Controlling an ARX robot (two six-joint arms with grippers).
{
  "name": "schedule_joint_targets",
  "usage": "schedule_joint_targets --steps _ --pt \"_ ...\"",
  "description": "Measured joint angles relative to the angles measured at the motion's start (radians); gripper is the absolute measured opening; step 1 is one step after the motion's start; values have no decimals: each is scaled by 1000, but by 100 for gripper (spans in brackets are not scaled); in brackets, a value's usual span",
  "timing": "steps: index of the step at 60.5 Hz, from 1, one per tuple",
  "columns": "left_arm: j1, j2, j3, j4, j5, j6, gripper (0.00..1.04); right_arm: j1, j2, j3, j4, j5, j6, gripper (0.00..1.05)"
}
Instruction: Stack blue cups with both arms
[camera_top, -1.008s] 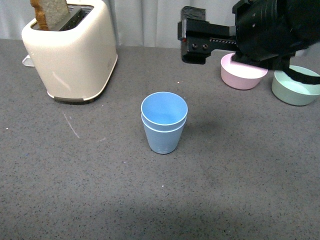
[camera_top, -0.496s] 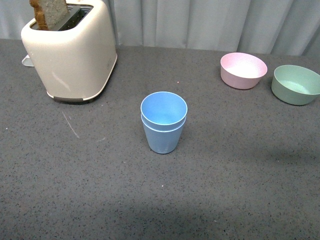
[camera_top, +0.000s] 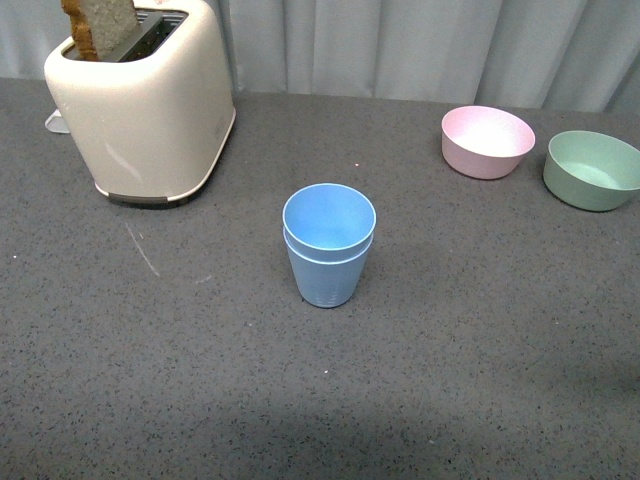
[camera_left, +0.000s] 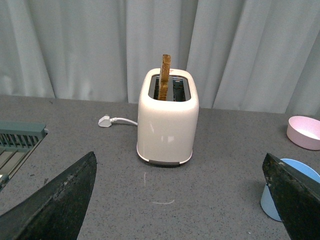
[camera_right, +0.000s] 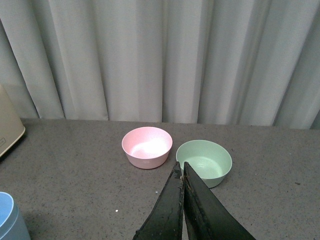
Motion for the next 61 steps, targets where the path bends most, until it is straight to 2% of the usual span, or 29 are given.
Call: schedule_joint_targets --steps 5,8,13,61 --pt "0 0 0 0 0 0 98 -13 -66 -17 -47 -15 0 1" --pt "0 0 0 0 0 0 98 -59 -117 -29 -88 -79 0 1" --pt "0 0 0 0 1 0 98 -93 -201 -46 -154 -85 0 1" --pt "0 0 0 0 1 0 98 -95 -690 -74 -595 -92 0 1"
